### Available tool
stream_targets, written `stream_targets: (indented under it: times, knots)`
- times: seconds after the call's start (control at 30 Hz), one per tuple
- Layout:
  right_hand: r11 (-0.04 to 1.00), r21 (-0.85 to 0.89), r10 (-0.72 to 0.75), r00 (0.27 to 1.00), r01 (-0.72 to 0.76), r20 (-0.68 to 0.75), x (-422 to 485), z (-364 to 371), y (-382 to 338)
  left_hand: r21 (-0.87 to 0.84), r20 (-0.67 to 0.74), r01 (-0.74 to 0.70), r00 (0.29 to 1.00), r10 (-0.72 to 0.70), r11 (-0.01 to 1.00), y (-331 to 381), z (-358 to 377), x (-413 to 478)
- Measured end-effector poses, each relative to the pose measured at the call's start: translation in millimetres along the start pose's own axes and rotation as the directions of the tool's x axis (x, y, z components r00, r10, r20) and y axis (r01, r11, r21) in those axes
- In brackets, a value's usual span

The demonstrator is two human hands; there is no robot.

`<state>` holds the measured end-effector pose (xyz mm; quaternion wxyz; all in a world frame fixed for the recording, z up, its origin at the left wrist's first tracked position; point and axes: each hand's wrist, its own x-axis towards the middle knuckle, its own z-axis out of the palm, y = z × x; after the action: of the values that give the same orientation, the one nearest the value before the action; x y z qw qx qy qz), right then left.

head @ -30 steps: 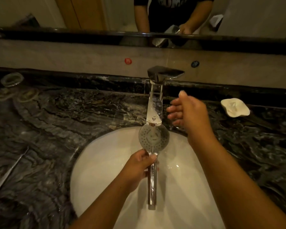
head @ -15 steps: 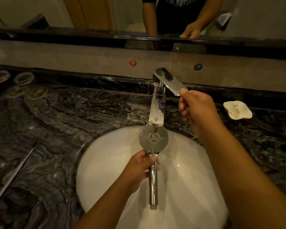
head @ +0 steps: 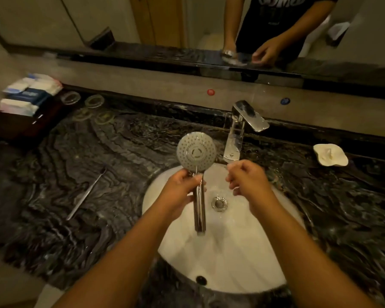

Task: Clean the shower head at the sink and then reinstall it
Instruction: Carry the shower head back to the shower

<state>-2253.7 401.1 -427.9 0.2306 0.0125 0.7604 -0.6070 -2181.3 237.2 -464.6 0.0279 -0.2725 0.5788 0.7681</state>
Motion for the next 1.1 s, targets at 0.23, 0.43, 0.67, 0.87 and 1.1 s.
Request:
stream_targets:
  times: [0.23,0.43,0.67,0.87,1.1]
  knots:
    - [0.976,-0.150,-0.134,0.978,0.158,0.162,-38,27,-46,0.019,0.083,-0.189,0.979,0.186,0.982,91,-7,-26]
    - [0.925,-0.185,-0.296,0.934,0.333,0.200,-62,31,-101,0.093,0.169,-0.366,0.922,0.347,0.926,168,0,-56]
    - [0.867,-0.162,-0.454,0.881,0.472,0.135,-71,27,-159,0.092,0.285,-0.471,0.857,0.430,0.878,226,19,-75]
    - [0.845,-0.166,-0.499,0.861,0.508,0.099,-77,21,-165,0.194,0.303,-0.507,0.845,0.440,0.840,218,20,-80]
    - [0.869,-0.152,-0.460,0.882,0.472,0.106,-79,24,-145,0.198,0.265,-0.480,0.866,0.425,0.855,186,16,-82]
